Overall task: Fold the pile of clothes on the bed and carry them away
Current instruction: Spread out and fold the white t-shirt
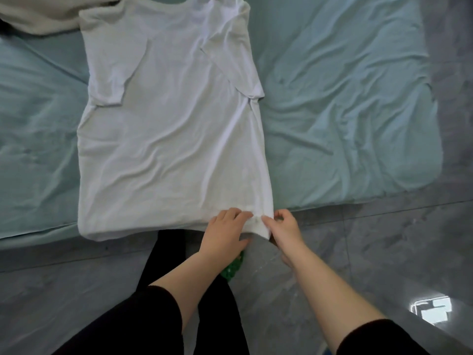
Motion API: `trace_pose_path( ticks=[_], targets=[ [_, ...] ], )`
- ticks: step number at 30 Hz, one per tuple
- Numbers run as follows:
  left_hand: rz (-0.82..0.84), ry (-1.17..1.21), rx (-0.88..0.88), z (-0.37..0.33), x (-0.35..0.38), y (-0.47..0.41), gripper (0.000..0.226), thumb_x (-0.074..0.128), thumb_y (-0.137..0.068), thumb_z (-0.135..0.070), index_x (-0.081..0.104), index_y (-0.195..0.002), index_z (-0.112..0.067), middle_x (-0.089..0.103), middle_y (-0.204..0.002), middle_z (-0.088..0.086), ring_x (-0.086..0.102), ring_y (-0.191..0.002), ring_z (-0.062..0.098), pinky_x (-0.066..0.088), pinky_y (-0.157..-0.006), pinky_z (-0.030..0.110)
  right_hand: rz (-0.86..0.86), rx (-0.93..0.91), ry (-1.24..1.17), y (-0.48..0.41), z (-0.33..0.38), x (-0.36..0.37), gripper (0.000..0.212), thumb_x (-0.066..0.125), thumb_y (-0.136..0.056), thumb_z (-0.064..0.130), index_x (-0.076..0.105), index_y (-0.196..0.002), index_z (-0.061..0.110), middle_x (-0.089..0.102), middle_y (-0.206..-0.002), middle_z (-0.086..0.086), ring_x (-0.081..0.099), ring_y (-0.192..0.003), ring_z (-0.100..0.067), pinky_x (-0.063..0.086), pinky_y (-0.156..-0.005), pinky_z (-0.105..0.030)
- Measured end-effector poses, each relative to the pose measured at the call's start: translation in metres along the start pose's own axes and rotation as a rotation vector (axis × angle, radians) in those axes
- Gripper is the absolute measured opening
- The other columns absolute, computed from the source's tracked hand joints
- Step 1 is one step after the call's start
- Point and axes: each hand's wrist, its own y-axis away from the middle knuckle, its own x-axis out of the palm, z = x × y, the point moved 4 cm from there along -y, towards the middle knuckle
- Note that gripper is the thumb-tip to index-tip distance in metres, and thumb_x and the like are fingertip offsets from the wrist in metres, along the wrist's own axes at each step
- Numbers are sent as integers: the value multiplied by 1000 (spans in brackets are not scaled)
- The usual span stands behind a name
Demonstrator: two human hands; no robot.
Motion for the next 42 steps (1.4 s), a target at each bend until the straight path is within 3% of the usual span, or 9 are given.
trace_pose_path(
  ticks=[4, 7, 10, 14, 17, 24, 30, 38, 42],
  targets=[
    [-28, 128, -77, -7, -4, -7, 23, 47, -94, -21, 62, -111, -22, 63, -110, -2, 55, -102, 21, 44, -86, 36, -21, -74, 10, 4, 4, -11, 17, 67, -85, 12, 51, -88, 15, 65, -98, -13, 60, -80, -19, 54, -81, -43],
    [-28, 191, -100, -9, -10, -6, 21, 46, -94, -21, 62, -108, -22, 64, -104, -2, 57, -99, 20, 48, -81, 38, -69, -586, 519, 21, 30, -17, 31, 74, -76, 29, 55, -98, 18, 54, -108, 1, 50, -96, -12, 43, -85, -30],
    [-32, 199, -85, -11, -15, -9, 24, 47, -94, -24, 62, -112, -22, 66, -107, 0, 59, -100, 23, 47, -82, 38, 160, -920, 1030, 37, 39, 4, 57, 68, -74, 35, 50, -125, 21, 50, -129, 4, 43, -123, -14, 34, -104, -34],
    [-50, 237, -117, -11, -20, -13, 25, 47, -95, -28, 62, -114, -25, 68, -107, 0, 63, -98, 23, 50, -80, 37, 243, -777, 1193, 24, 40, 27, 56, 52, -86, 13, 38, -140, 21, 60, -122, -4, 53, -113, -28, 42, -96, -37],
    [-63, 494, -250, 8, -25, -15, 15, 51, -96, -32, 60, -100, -22, 64, -88, -3, 59, -86, 20, 46, -72, 33, 277, -592, 1069, 6, 60, 39, 28, 45, -89, 8, 62, -110, 15, 66, -104, -10, 60, -96, -31, 48, -74, -36],
    [12, 871, -342, 45, -59, -26, 38, 64, -84, -53, 61, -88, -16, 60, -69, -3, 53, -60, 11, 39, -57, 22, 342, -500, 943, -22, 108, 61, 27, 47, -82, 3, 68, -78, 20, 63, -77, 0, 57, -78, -19, 38, -65, -25],
    [324, 703, -276, 88, -97, -27, 34, 77, -72, -51, 67, -90, -23, 65, -84, -6, 61, -77, 9, 43, -68, 23, 244, -452, 973, -35, 140, 65, 29, 48, -79, -2, 57, -63, 20, 50, -58, 6, 49, -66, -19, 33, -53, -26],
    [224, 679, -349, 182, -186, -32, 33, 80, -71, -49, 69, -84, -21, 64, -78, -6, 59, -77, 11, 42, -69, 23, 77, -447, 928, -58, 197, 70, 20, 46, -81, -3, 64, -74, 0, 60, -69, -17, 51, -70, -26, 33, -59, -31],
    [155, 653, -361, 215, -234, -49, 30, 80, -72, -46, 70, -85, -20, 64, -78, -5, 60, -78, 12, 44, -69, 22, -6, -478, 894, -64, 232, 78, 24, 44, -82, -4, 52, -61, 5, 45, -56, -6, 43, -63, -24, 27, -52, -30]
  ],
)
